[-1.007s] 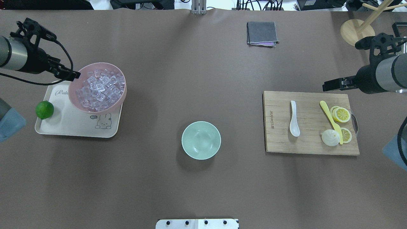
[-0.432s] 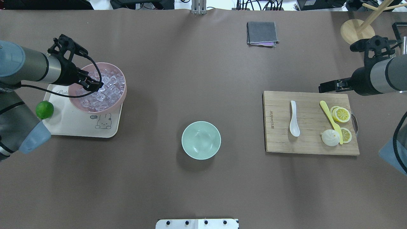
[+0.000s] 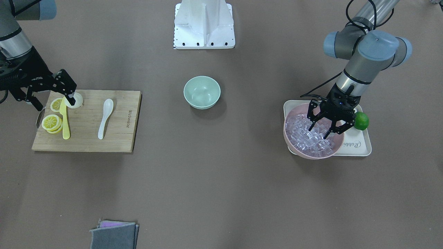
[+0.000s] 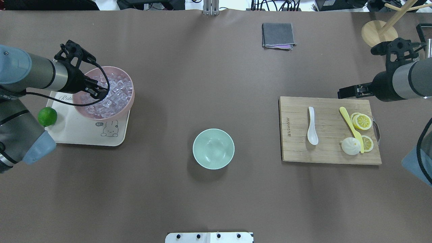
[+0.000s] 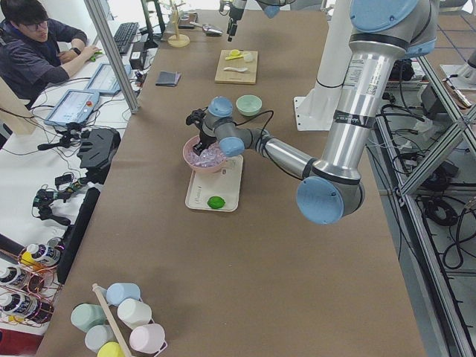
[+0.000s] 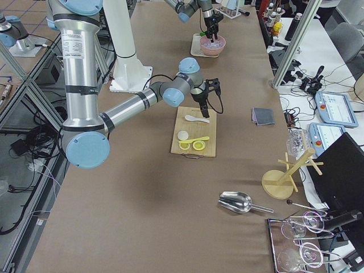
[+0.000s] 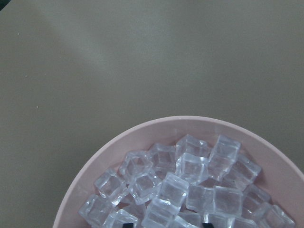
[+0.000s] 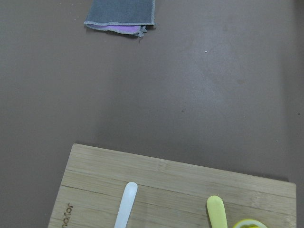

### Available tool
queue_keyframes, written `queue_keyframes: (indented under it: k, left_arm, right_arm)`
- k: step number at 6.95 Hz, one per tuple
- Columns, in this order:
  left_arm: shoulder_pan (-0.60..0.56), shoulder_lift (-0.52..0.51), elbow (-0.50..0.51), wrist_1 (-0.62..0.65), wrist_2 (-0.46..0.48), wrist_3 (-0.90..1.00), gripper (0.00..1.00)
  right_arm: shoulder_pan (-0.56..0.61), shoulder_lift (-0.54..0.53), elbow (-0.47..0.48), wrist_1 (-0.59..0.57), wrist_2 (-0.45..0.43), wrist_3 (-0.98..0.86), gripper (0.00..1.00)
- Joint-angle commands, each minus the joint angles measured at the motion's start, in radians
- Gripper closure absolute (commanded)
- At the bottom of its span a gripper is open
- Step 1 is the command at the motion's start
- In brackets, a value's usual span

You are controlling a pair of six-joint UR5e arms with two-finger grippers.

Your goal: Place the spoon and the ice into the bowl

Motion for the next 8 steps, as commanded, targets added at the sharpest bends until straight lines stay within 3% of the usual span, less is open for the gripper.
queue_keyframes:
  k: [1, 4, 6, 8]
  left_arm:
    - [0.012, -0.004, 0.006, 0.000, 0.000, 0.001, 0.44]
    - [0.028, -0.005, 0.017, 0.000, 0.002, 0.001, 0.44]
    - [0.028, -0.014, 0.018, 0.002, 0.000, 0.001, 0.54]
    - [0.028, -0.013, 0.017, -0.002, -0.009, 0.001, 0.99]
  right_arm:
    - [-0.001, -0.001, -0.001, 0.000, -0.002, 0.000, 0.00]
    - [-0.001, -0.001, -0.003, -0.001, -0.002, 0.000, 0.00]
    - [-0.001, -0.001, -0.001, 0.000, 0.000, 0.000, 0.00]
    - [-0.001, 0.002, -0.001, 0.000, 0.000, 0.000, 0.00]
